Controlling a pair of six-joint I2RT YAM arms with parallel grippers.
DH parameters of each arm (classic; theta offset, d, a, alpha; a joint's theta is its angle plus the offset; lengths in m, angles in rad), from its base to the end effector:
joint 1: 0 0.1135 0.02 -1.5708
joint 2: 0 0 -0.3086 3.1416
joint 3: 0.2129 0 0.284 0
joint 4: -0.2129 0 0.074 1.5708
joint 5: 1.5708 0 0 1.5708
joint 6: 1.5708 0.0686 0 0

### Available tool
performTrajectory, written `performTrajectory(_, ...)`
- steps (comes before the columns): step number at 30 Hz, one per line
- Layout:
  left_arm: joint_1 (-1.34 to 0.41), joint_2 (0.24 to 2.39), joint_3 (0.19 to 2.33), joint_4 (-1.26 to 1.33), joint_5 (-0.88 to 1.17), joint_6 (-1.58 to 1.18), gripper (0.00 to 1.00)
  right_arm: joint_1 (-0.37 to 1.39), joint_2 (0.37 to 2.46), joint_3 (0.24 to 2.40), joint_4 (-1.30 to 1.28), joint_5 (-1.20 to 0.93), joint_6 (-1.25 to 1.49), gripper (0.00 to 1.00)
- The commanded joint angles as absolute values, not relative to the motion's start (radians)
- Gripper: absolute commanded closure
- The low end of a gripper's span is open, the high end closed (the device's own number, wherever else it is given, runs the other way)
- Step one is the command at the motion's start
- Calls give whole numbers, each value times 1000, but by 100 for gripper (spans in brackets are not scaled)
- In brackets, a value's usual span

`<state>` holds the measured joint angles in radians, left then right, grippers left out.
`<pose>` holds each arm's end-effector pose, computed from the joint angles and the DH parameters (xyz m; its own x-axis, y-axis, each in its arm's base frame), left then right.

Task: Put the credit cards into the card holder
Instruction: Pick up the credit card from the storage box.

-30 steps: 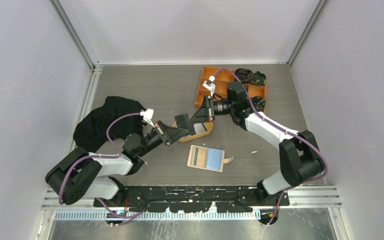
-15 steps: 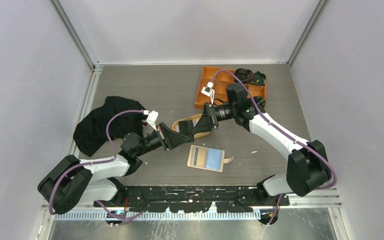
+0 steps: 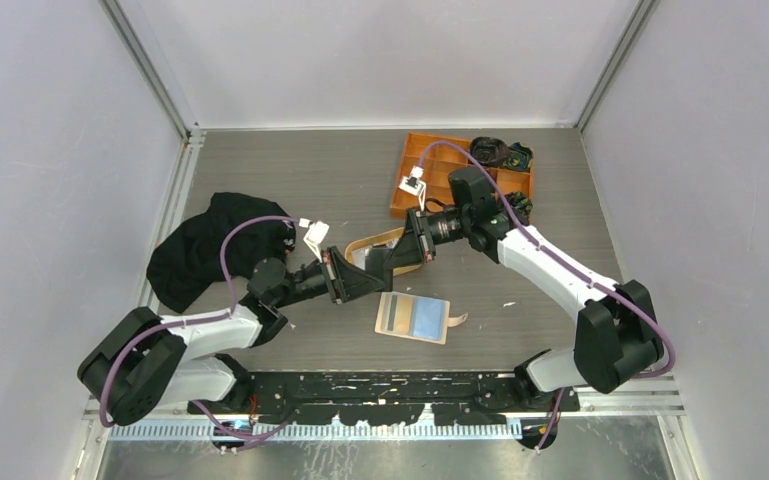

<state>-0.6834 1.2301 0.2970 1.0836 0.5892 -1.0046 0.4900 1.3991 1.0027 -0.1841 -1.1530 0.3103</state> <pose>0.1775 -0.1937 0.2367 -0.7402 -0.3021 -0.6007 0.6083 0.0798 -0.7897 0.2631 0.2114 0.3099 -0.7250 -0.2463 -0.6432 -0.6762 0.0772 0.7327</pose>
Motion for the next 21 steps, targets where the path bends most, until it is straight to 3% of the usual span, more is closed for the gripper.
performTrajectory(1, -684, 1238, 339, 1115, 630, -982, 100, 492, 1370, 1035, -113, -1204, 342, 87)
performTrajectory(4, -685, 1241, 337, 1117, 629, -985, 99, 492, 1365, 1035, -108, -1206, 353, 99)
performTrajectory(8, -684, 1200, 298, 1076, 574, -1000, 71, 466, 1319, 986, -112, -1165, 364, 99)
performTrajectory(11, -684, 1119, 259, 907, 509, -989, 59, 419, 1274, 919, -113, -1128, 399, 99)
performTrajectory(16, -699, 920, 314, 341, 334, -949, 57, 322, 1190, 771, -137, -998, 443, 99)
performTrajectory(21, -796, 824, 363, 83, 143, -973, 57, 305, 1198, 715, -360, -811, 421, 99)
